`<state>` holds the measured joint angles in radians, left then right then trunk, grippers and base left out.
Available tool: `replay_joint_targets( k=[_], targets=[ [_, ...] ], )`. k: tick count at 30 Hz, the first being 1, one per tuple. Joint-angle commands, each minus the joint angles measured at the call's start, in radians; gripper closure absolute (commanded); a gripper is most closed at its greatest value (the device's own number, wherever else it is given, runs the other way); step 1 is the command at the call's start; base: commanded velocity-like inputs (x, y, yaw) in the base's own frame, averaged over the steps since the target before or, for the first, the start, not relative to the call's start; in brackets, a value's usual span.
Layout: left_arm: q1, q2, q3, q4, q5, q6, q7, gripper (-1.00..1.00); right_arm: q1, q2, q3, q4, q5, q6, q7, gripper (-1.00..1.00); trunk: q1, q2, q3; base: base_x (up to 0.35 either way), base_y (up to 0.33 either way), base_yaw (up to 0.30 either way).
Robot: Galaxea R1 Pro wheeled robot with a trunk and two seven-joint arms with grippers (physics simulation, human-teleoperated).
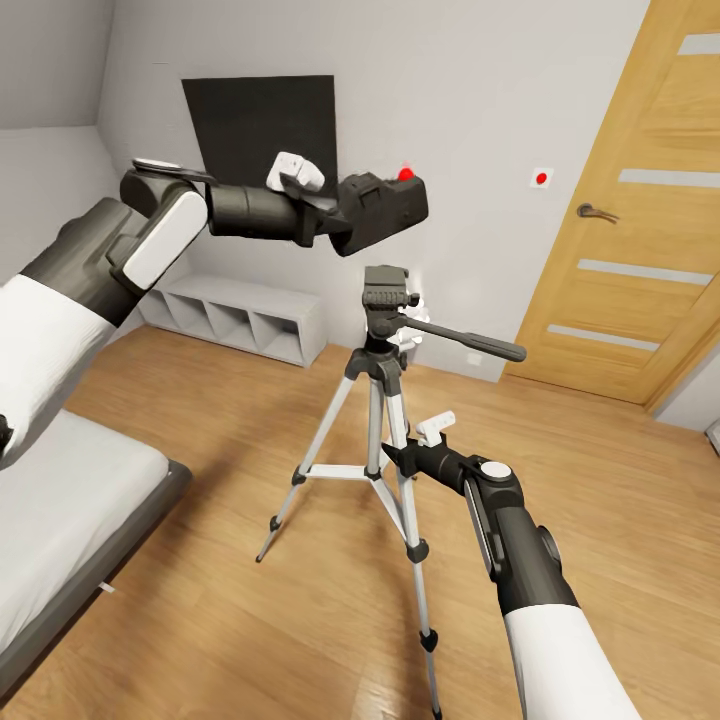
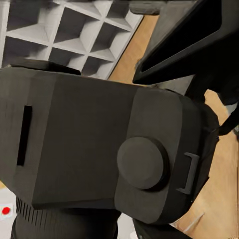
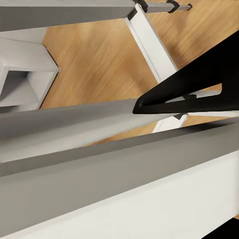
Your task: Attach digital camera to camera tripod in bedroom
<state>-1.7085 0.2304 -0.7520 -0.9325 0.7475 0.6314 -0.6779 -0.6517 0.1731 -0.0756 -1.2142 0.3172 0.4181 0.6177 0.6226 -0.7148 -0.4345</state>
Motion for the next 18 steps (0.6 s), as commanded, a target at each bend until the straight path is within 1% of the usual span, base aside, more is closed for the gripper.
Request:
replay_joint_targets(
  k=[1,3,4,5,6,7,8,9,12,13,17,18],
  targets=[
    [-0.002,0.005,-0.003,0.004,-0.021,0.003,-0.029,1.0,-0.001,0.001,-0.006,0.029,0.046,0.025,0.008,1.0,0.0,-0.001,-0.001,0.0,0.0,0.0],
    [-0.002,0.009,-0.002,0.004,-0.054,0.002,-0.052,1.0,0.0,0.001,-0.006,0.029,0.046,0.025,0.008,1.0,0.0,-0.001,-0.001,0.0,0.0,0.0],
    [-0.002,0.013,0.0,0.004,-0.087,0.001,-0.074,1.0,-0.001,0.001,-0.006,0.029,0.046,0.025,0.008,1.0,0.0,-0.001,-0.001,0.0,0.0,0.0],
    [-0.002,0.014,0.003,0.004,-0.103,0.0,-0.085,1.0,-0.001,0.001,-0.006,0.029,0.046,0.025,0.008,1.0,0.0,-0.001,-0.001,0.0,0.0,0.0],
    [-0.002,0.015,0.009,0.003,-0.133,-0.003,-0.108,1.0,-0.001,0.001,-0.007,0.028,0.046,0.025,0.008,1.0,0.0,-0.001,-0.001,0.0,0.0,0.0],
    [-0.002,0.016,0.013,0.003,-0.146,-0.005,-0.12,1.0,-0.001,0.001,-0.007,0.028,0.046,0.025,0.008,1.0,0.0,-0.001,-0.001,0.0,0.0,0.0],
    [-0.002,0.017,0.054,0.002,-0.187,-0.037,-0.171,1.0,-0.001,0.001,-0.006,0.028,0.046,0.025,0.008,1.0,0.0,-0.001,-0.001,0.0,0.0,0.0],
    [-0.002,0.018,0.079,0.001,-0.195,-0.052,-0.186,1.0,-0.001,0.001,-0.006,0.028,0.046,0.025,0.008,1.0,0.0,-0.001,-0.001,0.0,0.0,0.0],
    [-0.002,0.02,0.12,0.0,-0.202,-0.067,-0.211,1.0,-0.001,0.001,-0.006,0.028,0.046,0.025,0.009,1.0,0.0,-0.001,-0.001,0.0,0.0,0.0],
    [-0.002,0.021,0.146,-0.001,-0.205,-0.074,-0.23,1.0,-0.001,0.001,-0.006,0.028,0.046,0.025,0.009,1.0,0.0,-0.001,-0.001,0.0,0.0,0.0],
    [-0.002,0.022,0.19,-0.009,-0.209,-0.081,-0.277,1.0,-0.001,0.001,-0.006,0.028,0.046,0.025,0.009,1.0,0.0,-0.001,-0.001,0.0,0.0,0.0],
    [-0.002,0.022,0.195,-0.01,-0.209,-0.082,-0.284,1.0,-0.001,0.001,-0.006,0.028,0.047,0.025,0.01,1.0,0.0,-0.001,-0.001,0.0,0.0,0.0]
  ],
)
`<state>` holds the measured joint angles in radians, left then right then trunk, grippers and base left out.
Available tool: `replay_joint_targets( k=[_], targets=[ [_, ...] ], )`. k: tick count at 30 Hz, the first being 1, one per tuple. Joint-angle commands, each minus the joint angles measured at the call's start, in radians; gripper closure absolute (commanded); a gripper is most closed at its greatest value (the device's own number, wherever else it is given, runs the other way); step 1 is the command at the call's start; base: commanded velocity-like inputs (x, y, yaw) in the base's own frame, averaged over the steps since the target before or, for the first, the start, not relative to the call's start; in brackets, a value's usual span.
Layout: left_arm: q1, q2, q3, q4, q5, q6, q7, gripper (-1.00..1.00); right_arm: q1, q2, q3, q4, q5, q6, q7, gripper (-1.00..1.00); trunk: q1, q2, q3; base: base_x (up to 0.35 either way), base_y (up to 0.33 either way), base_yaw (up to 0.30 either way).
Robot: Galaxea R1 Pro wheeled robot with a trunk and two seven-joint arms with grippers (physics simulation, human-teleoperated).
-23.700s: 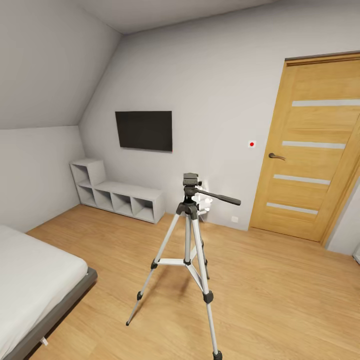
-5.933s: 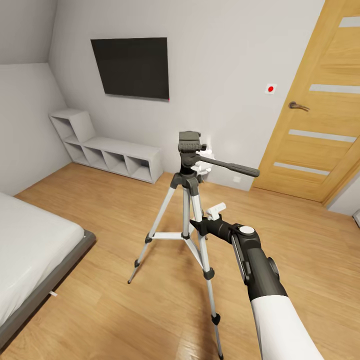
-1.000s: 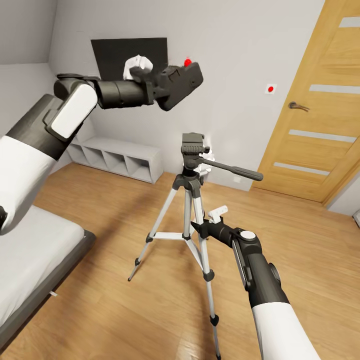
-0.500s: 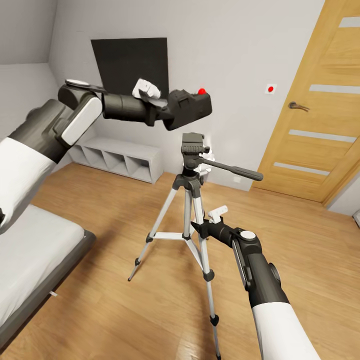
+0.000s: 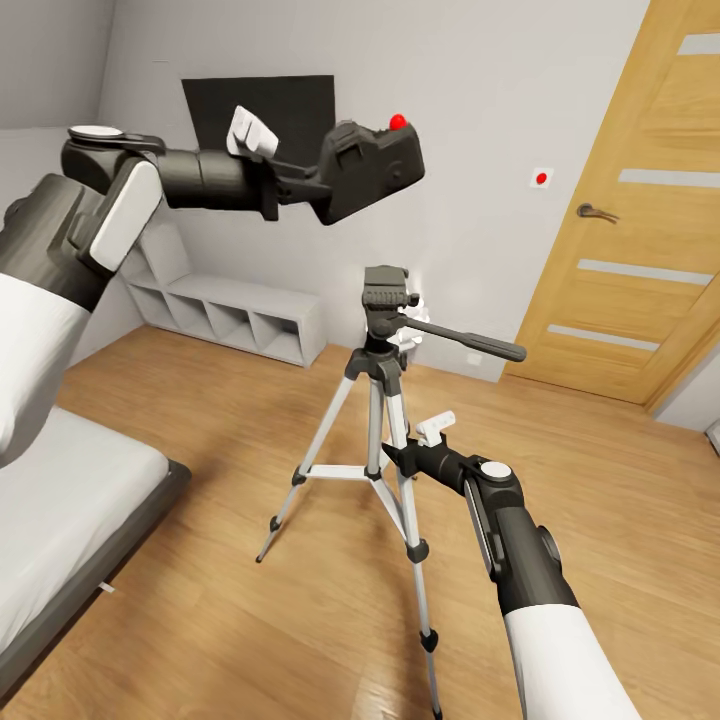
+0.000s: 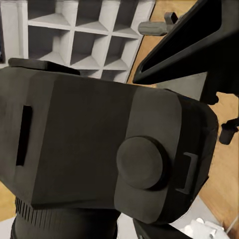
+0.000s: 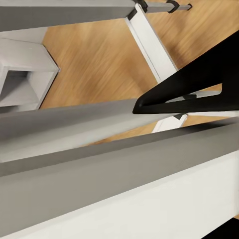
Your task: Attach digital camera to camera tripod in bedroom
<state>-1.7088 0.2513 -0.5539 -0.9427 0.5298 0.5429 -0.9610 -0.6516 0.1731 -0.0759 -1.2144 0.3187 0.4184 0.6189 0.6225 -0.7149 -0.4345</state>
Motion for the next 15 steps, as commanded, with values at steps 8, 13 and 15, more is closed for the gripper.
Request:
replay_joint_targets(
  k=[8,13,15],
  targets=[
    [-0.001,0.0,0.014,-0.009,0.007,0.004,-0.027,1.0,-0.001,0.001,-0.006,0.024,0.046,0.025,0.008,1.0,0.0,-0.001,-0.001,0.0,0.0,0.0],
    [-0.001,-0.003,0.015,-0.006,0.006,0.004,-0.04,1.0,-0.001,0.001,-0.006,0.023,0.046,0.025,0.009,1.0,0.0,-0.001,-0.001,0.0,0.0,0.0],
    [-0.001,-0.005,0.015,-0.002,0.006,0.004,-0.049,1.0,-0.001,0.001,-0.006,0.023,0.046,0.025,0.009,1.0,0.0,-0.001,-0.001,0.0,0.0,0.0]
  ],
)
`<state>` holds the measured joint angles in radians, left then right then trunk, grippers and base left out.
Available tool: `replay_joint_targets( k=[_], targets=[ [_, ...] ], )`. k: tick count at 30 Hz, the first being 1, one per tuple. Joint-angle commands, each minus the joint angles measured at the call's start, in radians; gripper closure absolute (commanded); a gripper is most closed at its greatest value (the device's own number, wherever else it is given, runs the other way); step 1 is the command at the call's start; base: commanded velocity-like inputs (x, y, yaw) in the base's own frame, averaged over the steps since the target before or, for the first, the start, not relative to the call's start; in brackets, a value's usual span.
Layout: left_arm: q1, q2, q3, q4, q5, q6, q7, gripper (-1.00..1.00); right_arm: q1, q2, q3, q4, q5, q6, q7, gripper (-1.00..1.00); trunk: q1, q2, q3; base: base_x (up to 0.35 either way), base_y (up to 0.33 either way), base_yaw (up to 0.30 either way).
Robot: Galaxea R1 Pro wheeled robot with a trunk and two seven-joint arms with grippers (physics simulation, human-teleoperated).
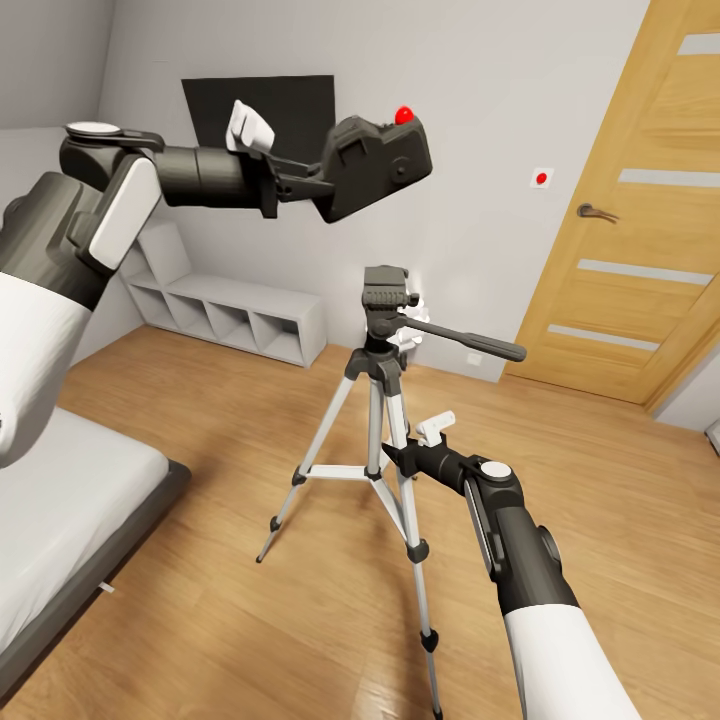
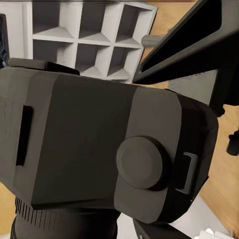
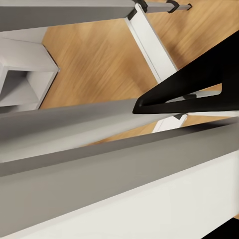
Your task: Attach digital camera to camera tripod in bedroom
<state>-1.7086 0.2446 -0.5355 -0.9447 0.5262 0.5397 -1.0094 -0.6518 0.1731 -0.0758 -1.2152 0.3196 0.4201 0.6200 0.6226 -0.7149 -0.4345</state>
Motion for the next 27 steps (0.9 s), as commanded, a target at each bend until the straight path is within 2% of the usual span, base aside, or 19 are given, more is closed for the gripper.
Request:
replay_joint_targets(
  k=[1,8,12,17,22,24,25,26,27],
  targets=[
    [-0.002,0.001,-0.003,0.002,0.009,0.007,-0.006,1.0,-0.001,0.001,-0.006,0.023,0.045,0.023,0.009,1.0,0.0,-0.001,-0.001,0.0,0.0,0.0],
    [-0.002,-0.002,-0.004,0.009,0.009,0.005,-0.064,1.0,-0.001,0.001,-0.007,0.022,0.044,0.023,0.009,1.0,0.0,-0.001,-0.001,0.0,0.0,0.0],
    [-0.001,-0.002,-0.006,0.012,0.009,0.002,-0.149,1.0,0.0,0.001,-0.006,0.02,0.044,0.023,0.01,1.0,0.0,-0.001,-0.001,0.0,0.0,0.0],
    [-0.001,0.0,-0.011,0.003,0.0,0.003,-0.168,1.0,-0.001,0.001,-0.005,0.02,0.044,0.023,0.01,1.0,0.0,-0.001,-0.001,0.0,0.0,0.0],
    [-0.002,-0.001,-0.01,-0.002,-0.05,0.005,-0.184,1.0,-0.001,0.001,-0.005,0.02,0.044,0.023,0.01,1.0,0.0,-0.001,-0.001,0.0,0.0,0.0],
    [-0.001,-0.002,-0.01,-0.002,-0.09,0.009,-0.205,1.0,-0.001,0.001,-0.006,0.02,0.044,0.023,0.01,1.0,0.0,-0.001,-0.001,0.0,0.0,0.0],
    [-0.004,-0.002,-0.009,-0.003,-0.188,0.022,-0.267,1.0,0.0,0.001,-0.006,0.02,0.044,0.023,0.01,1.0,0.0,-0.001,-0.001,0.0,0.0,0.0],
    [-0.004,-0.002,-0.009,-0.004,-0.212,0.028,-0.287,1.0,0.0,0.001,-0.006,0.021,0.044,0.023,0.01,1.0,0.0,-0.001,-0.001,0.0,0.0,0.0],
    [-0.004,-0.002,-0.009,-0.004,-0.222,0.032,-0.298,1.0,0.0,0.001,-0.006,0.021,0.044,0.023,0.01,1.0,0.0,-0.001,-0.001,0.0,0.0,0.0]
  ],
)
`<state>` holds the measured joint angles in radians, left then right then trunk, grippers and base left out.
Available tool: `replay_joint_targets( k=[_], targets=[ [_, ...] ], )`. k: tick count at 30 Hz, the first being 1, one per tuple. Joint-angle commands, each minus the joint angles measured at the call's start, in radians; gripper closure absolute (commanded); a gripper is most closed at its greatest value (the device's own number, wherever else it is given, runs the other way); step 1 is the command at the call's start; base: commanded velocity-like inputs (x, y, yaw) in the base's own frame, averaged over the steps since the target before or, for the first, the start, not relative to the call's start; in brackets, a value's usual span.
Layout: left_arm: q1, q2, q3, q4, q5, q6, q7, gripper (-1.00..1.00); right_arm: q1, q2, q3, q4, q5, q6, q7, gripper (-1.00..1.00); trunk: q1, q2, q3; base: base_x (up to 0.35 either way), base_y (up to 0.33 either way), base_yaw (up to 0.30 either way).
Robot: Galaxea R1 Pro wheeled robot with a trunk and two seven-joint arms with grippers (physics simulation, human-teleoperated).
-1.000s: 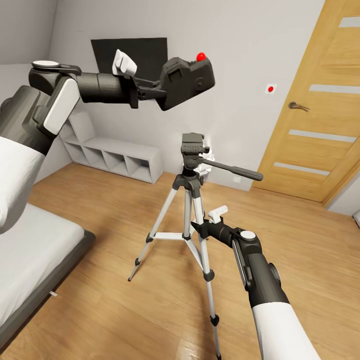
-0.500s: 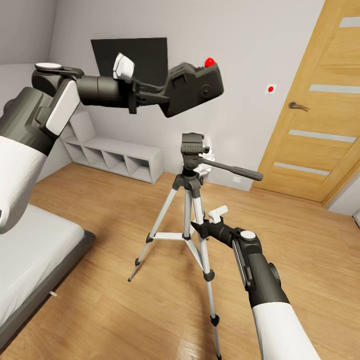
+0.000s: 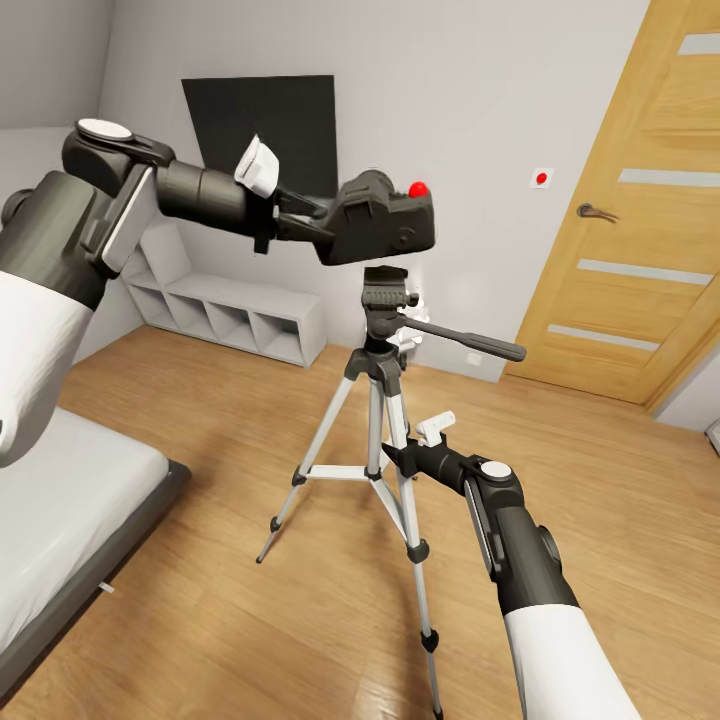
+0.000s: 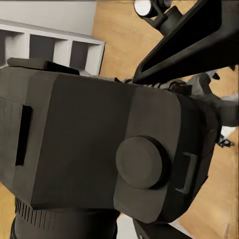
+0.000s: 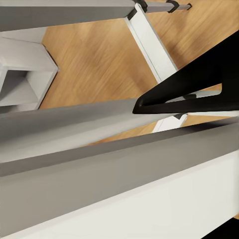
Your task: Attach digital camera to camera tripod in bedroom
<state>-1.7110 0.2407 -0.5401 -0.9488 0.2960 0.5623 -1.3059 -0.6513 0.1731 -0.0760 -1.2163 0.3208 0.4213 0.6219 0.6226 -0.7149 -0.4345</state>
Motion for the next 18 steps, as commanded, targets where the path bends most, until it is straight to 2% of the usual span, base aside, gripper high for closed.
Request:
replay_joint_targets(
  k=[1,5,14,18],
  targets=[
    [-0.002,0.001,-0.004,-0.001,-0.006,0.016,-0.02,1.0,-0.001,0.001,-0.005,0.022,0.043,0.022,0.009,1.0,0.0,-0.001,-0.001,0.0,0.0,0.0],
    [-0.003,0.001,-0.002,-0.002,-0.027,0.032,-0.052,1.0,-0.001,0.001,-0.005,0.023,0.043,0.022,0.009,1.0,0.0,-0.001,-0.001,0.0,0.0,0.0],
    [-0.032,-0.001,0.001,0.031,-0.025,0.044,-0.059,1.0,-0.001,0.001,-0.005,0.023,0.043,0.022,0.009,1.0,0.0,-0.001,-0.001,0.0,0.0,0.0],
    [-0.036,-0.011,0.002,0.055,-0.025,0.046,-0.059,1.0,-0.001,0.001,-0.005,0.022,0.043,0.022,0.009,1.0,0.0,-0.001,-0.001,0.0,0.0,0.0]
  ],
)
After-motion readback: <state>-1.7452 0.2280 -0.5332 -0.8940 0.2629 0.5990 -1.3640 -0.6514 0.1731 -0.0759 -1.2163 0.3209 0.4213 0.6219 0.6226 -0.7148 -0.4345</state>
